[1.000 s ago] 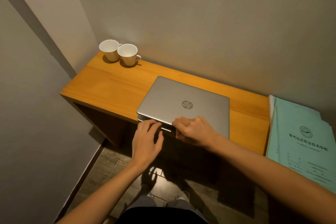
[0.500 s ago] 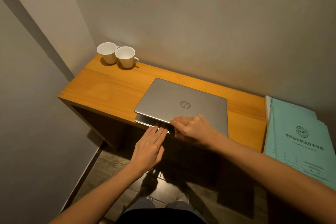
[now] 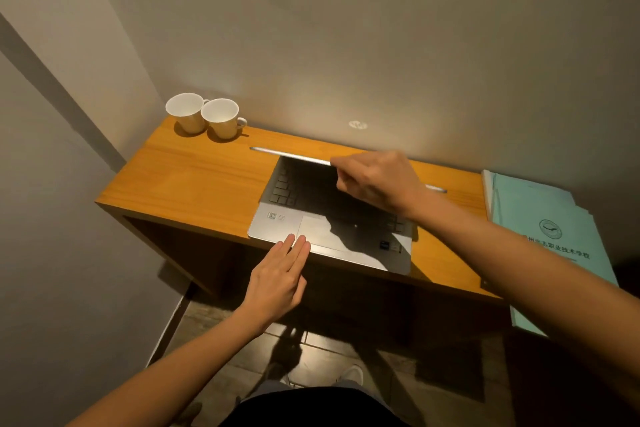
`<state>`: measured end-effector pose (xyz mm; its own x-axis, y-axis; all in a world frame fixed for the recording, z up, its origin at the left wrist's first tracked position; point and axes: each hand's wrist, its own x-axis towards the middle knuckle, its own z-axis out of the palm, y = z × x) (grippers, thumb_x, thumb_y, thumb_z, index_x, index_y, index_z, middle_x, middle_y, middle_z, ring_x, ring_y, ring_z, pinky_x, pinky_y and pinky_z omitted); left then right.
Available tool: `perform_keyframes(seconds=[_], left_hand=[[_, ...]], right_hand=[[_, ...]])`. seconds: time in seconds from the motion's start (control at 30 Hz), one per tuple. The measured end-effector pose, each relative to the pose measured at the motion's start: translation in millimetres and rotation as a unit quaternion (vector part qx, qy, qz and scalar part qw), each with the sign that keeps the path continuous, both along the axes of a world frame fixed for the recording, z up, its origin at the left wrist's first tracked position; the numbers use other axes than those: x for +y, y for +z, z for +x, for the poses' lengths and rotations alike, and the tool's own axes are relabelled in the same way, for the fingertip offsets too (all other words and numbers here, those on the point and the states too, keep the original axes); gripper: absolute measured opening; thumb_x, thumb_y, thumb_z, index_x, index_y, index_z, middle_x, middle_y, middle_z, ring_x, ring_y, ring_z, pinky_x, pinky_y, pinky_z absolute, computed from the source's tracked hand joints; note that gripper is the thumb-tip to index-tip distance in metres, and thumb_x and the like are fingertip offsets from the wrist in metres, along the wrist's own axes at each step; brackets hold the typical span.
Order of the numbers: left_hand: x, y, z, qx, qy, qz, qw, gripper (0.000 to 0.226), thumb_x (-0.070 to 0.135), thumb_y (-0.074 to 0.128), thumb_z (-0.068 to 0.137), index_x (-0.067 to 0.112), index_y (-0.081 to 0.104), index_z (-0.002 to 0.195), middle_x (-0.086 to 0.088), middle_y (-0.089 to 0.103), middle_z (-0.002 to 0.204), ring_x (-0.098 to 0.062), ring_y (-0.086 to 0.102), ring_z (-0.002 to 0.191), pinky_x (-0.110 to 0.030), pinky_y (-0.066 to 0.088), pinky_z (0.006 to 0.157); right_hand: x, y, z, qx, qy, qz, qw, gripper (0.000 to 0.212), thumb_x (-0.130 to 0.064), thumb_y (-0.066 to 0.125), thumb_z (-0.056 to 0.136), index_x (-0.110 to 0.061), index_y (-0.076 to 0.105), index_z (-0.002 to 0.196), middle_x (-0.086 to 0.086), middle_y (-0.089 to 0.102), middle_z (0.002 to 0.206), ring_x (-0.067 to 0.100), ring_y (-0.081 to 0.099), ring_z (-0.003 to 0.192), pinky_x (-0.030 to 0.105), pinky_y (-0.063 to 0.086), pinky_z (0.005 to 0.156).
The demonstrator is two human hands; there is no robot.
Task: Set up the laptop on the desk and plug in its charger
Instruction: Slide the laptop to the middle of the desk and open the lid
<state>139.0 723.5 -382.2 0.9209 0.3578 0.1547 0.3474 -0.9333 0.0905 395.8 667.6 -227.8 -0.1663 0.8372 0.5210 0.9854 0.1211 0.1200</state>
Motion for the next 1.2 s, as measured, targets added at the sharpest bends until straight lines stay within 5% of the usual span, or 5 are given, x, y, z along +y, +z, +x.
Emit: perform_keyframes(seconds=[0.2, 0.4, 0.5, 0.67, 1.2], left_hand=[[9.0, 5.9, 2.8, 0.017, -0.037, 0.050, 0.998, 0.058, 0.034, 0.041, 0.088, 0.004, 0.057, 0.135, -0.016, 0.061, 0.136, -0.031, 0.058, 0.127, -0.043, 0.049, 0.105], [25.3, 35.3, 36.6, 0.026, -0.134, 0.083, 0.987, 0.023, 0.033, 0.057, 0.086, 0.015, 0.070, 0.082, -0.001, 0.070, 0.087, -0.020, 0.066, 0.071, -0.032, 0.050, 0.064], [34.5, 53.7, 51.6, 0.100, -0.218, 0.042, 0.970, 0.024, 0.031, 0.073, 0.076, 0.023, 0.070, 0.098, 0.003, 0.066, 0.104, -0.017, 0.065, 0.086, -0.030, 0.051, 0.055], [38.0, 64.1, 66.5, 0.161, -0.231, -0.005, 0.959, 0.052, 0.013, 0.071, 0.084, 0.031, 0.061, 0.133, 0.004, 0.061, 0.125, -0.021, 0.058, 0.113, -0.036, 0.051, 0.077], [46.3, 57.4, 80.2, 0.135, -0.265, -0.015, 0.954, 0.023, 0.021, 0.077, 0.072, 0.034, 0.072, 0.091, 0.015, 0.065, 0.099, -0.014, 0.052, 0.104, -0.024, 0.035, 0.050]], right_hand=[[25.0, 24.1, 27.3, 0.010, -0.053, 0.020, 0.998, 0.027, -0.016, 0.048, 0.102, -0.008, 0.072, 0.110, 0.006, 0.072, 0.073, 0.024, 0.064, 0.055, 0.034, 0.051, 0.042], [38.6, 40.1, 40.2, 0.061, -0.073, 0.034, 0.995, 0.025, -0.006, 0.059, 0.097, -0.005, 0.072, 0.119, 0.010, 0.079, 0.092, 0.027, 0.076, 0.078, 0.035, 0.061, 0.062], [36.5, 40.4, 40.3, 0.096, -0.063, 0.021, 0.993, 0.027, -0.001, 0.063, 0.095, -0.002, 0.071, 0.121, 0.013, 0.078, 0.100, 0.028, 0.076, 0.088, 0.038, 0.063, 0.075], [32.4, 36.5, 45.5, 0.106, -0.039, 0.001, 0.994, 0.026, 0.000, 0.064, 0.095, -0.003, 0.072, 0.120, 0.015, 0.074, 0.107, 0.028, 0.072, 0.095, 0.035, 0.061, 0.080], [35.9, 46.0, 85.0, 0.163, -0.213, 0.045, 0.962, 0.020, -0.017, 0.068, 0.096, -0.018, 0.079, 0.113, 0.006, 0.070, 0.097, 0.025, 0.066, 0.089, 0.031, 0.049, 0.067]])
